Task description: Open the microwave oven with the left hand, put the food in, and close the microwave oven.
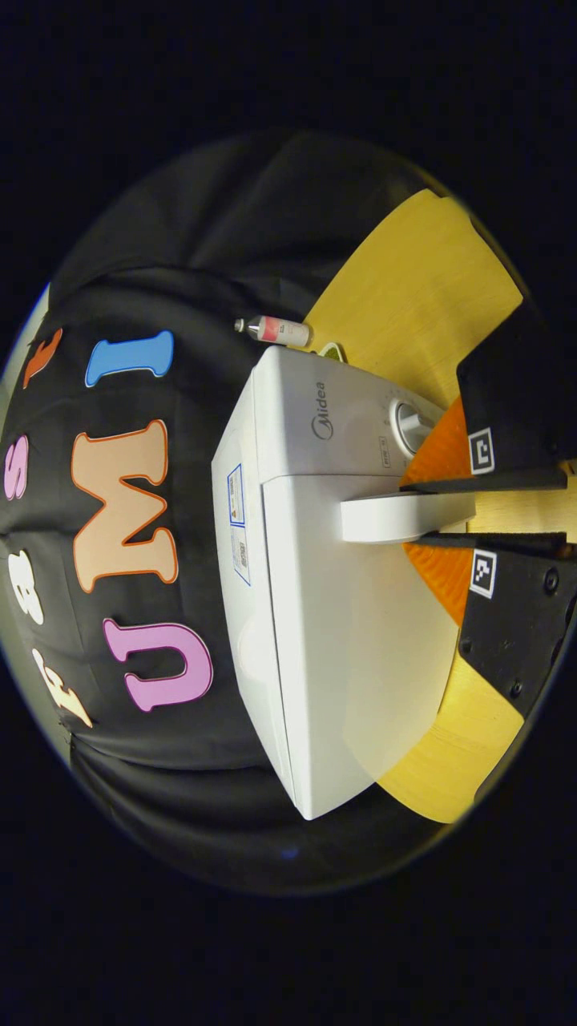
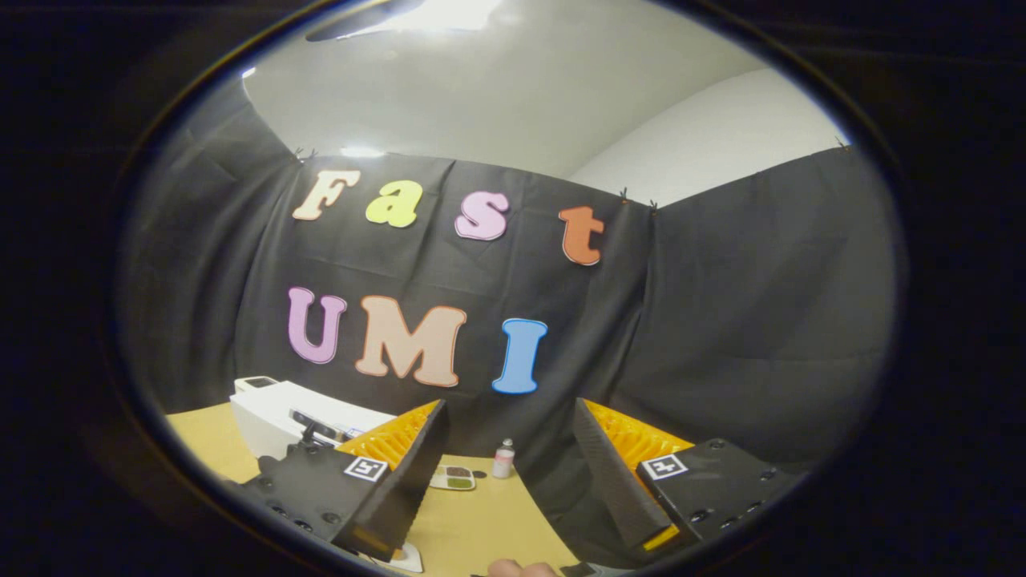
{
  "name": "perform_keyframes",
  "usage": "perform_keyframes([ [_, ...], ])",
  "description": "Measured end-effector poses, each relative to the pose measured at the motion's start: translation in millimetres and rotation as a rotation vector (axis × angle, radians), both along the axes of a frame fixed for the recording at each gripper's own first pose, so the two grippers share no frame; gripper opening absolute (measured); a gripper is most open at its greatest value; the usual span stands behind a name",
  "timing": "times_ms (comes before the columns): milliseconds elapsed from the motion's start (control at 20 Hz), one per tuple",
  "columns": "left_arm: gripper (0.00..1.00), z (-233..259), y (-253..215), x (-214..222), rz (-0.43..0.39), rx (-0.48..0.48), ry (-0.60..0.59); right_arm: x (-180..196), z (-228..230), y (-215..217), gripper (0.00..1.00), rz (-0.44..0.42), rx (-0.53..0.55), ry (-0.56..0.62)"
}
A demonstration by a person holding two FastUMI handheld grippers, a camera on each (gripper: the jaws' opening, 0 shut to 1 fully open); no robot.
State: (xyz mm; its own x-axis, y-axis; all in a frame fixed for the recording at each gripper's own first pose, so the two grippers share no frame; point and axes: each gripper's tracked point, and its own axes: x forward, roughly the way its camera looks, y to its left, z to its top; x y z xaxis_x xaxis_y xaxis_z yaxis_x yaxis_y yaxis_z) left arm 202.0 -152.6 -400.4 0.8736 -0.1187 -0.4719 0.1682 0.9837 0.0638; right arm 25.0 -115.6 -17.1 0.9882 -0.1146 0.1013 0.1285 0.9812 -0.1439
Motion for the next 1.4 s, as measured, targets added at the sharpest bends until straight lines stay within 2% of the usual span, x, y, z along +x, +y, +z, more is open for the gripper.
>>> perform_keyframes([
  [500, 0.1, -1.9, -1.5, -0.9, -0.033, -0.017, 0.01, -4.5, -0.4, 5.4, 0.96, 0.013, 0.013, -0.005],
  [650, 0.08, 0.3, -0.2, -2.1, -0.013, -0.025, 0.012, -6.5, 2.4, 6.3, 0.96, 0.016, 0.013, -0.011],
  [900, 0.08, -0.3, -0.8, -3.6, -0.033, -0.039, 0.033, -10.0, 3.8, 7.7, 0.96, 0.024, 0.013, -0.011],
  [1000, 0.07, -3.1, 5.1, -22.8, -0.008, -0.048, 0.046, -9.1, 5.5, 11.2, 0.96, 0.031, 0.006, -0.015],
  [1050, 0.07, 5.5, 6.3, -27.1, -0.014, -0.049, -0.001, -8.4, 6.5, 12.7, 0.96, 0.033, 0.004, -0.019],
  [1400, 0.06, 12.0, 42.4, -97.6, -0.056, -0.039, -0.075, -0.4, -11.4, 52.0, 0.97, 0.129, 0.008, 0.022],
])
